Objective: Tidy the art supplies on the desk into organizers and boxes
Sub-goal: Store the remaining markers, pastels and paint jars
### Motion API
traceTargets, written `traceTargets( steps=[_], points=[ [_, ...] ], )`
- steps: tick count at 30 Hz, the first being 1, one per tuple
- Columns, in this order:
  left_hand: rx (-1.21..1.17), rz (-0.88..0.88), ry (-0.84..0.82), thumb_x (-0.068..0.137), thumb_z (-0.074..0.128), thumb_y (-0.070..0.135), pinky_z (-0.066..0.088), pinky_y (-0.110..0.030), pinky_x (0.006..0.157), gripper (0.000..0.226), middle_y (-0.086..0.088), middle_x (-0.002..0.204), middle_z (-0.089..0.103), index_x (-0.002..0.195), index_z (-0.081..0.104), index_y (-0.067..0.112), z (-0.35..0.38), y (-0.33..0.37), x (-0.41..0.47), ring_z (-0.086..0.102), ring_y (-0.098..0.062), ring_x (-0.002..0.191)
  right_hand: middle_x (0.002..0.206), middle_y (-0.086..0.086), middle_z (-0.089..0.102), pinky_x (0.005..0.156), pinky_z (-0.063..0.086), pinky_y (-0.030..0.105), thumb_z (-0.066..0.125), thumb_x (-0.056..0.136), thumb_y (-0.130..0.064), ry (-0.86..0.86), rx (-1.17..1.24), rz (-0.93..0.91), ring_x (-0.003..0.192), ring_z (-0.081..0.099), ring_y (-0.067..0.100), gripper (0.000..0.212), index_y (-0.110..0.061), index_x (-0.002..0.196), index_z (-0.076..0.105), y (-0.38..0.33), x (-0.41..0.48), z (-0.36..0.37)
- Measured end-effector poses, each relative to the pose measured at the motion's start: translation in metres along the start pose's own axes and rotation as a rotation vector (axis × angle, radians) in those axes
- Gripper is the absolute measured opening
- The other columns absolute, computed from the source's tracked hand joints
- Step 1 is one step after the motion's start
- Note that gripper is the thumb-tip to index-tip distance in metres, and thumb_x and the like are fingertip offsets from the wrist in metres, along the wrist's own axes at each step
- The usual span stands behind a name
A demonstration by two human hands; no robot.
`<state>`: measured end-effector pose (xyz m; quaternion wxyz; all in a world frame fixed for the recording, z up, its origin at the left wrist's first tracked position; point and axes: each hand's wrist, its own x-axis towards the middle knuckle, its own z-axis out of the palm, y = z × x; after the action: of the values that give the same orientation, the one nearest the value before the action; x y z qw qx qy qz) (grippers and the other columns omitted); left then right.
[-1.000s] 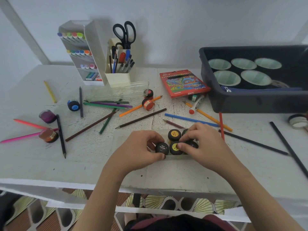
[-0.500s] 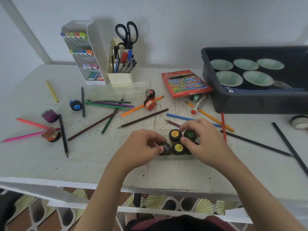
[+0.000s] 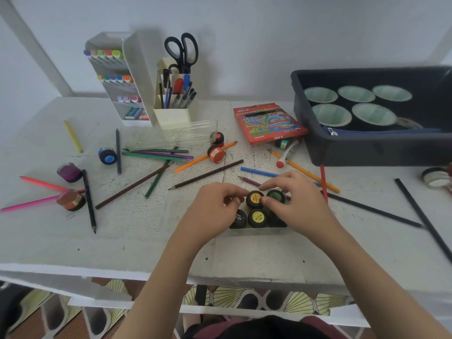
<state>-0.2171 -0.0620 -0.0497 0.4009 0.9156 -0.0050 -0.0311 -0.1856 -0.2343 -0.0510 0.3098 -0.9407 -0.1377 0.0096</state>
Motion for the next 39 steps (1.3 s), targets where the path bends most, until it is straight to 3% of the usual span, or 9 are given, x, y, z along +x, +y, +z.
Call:
traceTargets(
  steps=[6,9,12,16,22,27,31,36,39],
  points=[
    [0.035,0.0,0.016,0.091,0.055,0.014,0.041,-0.003,0.067,0.026,0.014,0.097,0.067,0.108,0.069,0.026,-0.001,0.002,0.002,0.057,0.008,0.083,0.106,-0.01,0.06,0.088,0.034,0.019,0.055,0.092,-0.017,0.084,0.03,-0.069,0.098,0.046,0.002,0.018,-0.024,0.102,0.069,0.009,-0.004,-0.006],
    [0.006,0.046,0.055,0.089,0.058,0.021,0.045,-0.011,0.077,0.026,0.017,0.096,0.066,0.111,0.067,0.029,0.003,0.004,0.001,0.057,0.009,0.088,0.121,-0.008,0.061,0.098,0.034,0.021,0.049,0.095,-0.019,0.075,0.002,-0.113,0.114,0.049,0.004,0.027,-0.022,0.117,0.064,0.014,-0.008,-0.01],
    [0.057,0.127,0.085,0.086,0.063,0.028,0.037,-0.01,0.082,0.033,0.017,0.105,0.062,0.119,0.062,0.031,0.01,0.004,-0.001,0.052,0.003,0.095,0.147,-0.011,0.037,0.114,0.018,0.029,0.035,0.1,-0.028,-0.046,-0.082,-0.166,0.138,0.024,0.003,0.043,-0.027,0.143,0.037,0.018,-0.015,-0.008],
    [0.149,0.19,0.133,0.079,0.072,0.026,0.025,-0.007,0.085,0.036,0.014,0.108,0.053,0.114,0.064,0.029,0.015,0.001,-0.003,0.043,-0.003,0.105,0.157,-0.013,0.005,0.112,-0.01,0.028,0.019,0.101,-0.037,-0.21,-0.226,-0.191,0.132,-0.013,-0.007,0.051,-0.031,0.15,0.007,0.021,-0.019,0.005],
    [0.236,0.202,0.153,0.077,0.073,0.031,0.024,-0.019,0.09,0.038,0.01,0.119,0.056,0.115,0.066,0.03,0.012,0.002,-0.002,0.039,-0.005,0.11,0.156,-0.015,0.0,0.11,-0.015,0.03,0.016,0.1,-0.043,-0.179,-0.315,-0.183,0.13,-0.018,-0.005,0.052,-0.034,0.149,0.0,0.028,-0.023,0.013],
    [0.238,0.25,0.157,0.081,0.068,0.028,0.028,-0.021,0.092,0.029,0.011,0.114,0.059,0.11,0.068,0.031,0.012,0.014,0.005,0.045,-0.007,0.11,0.156,-0.015,0.005,0.112,-0.013,0.031,0.019,0.1,-0.043,-0.163,-0.219,-0.188,0.133,-0.013,-0.007,0.052,-0.032,0.15,0.007,0.027,-0.025,0.005],
    [0.223,0.308,0.12,0.084,0.065,0.025,0.029,-0.021,0.088,0.025,0.009,0.11,0.062,0.108,0.068,0.028,0.021,0.03,0.019,0.048,-0.007,0.105,0.153,-0.008,0.028,0.116,0.005,0.029,0.034,0.1,-0.034,-0.006,-0.12,-0.148,0.141,0.017,0.004,0.048,-0.024,0.146,0.03,0.04,-0.026,-0.025],
    [0.207,0.413,0.011,0.088,0.06,0.028,0.021,-0.007,0.087,0.025,0.016,0.111,0.059,0.113,0.064,0.031,0.048,0.06,0.04,0.033,0.008,0.098,0.139,0.001,0.049,0.107,0.027,0.03,0.046,0.096,-0.028,0.201,-0.208,0.064,0.129,0.041,0.016,0.042,-0.016,0.136,0.047,0.083,-0.034,-0.07],
    [0.216,0.484,-0.055,0.09,0.058,0.027,0.02,-0.007,0.086,0.023,0.015,0.113,0.061,0.112,0.064,0.031,0.063,0.082,0.049,0.04,0.004,0.102,0.138,0.007,0.049,0.106,0.033,0.037,0.048,0.095,-0.03,0.262,-0.315,0.25,0.126,0.043,0.023,0.044,-0.013,0.136,0.046,0.11,-0.036,-0.091]
  ],
)
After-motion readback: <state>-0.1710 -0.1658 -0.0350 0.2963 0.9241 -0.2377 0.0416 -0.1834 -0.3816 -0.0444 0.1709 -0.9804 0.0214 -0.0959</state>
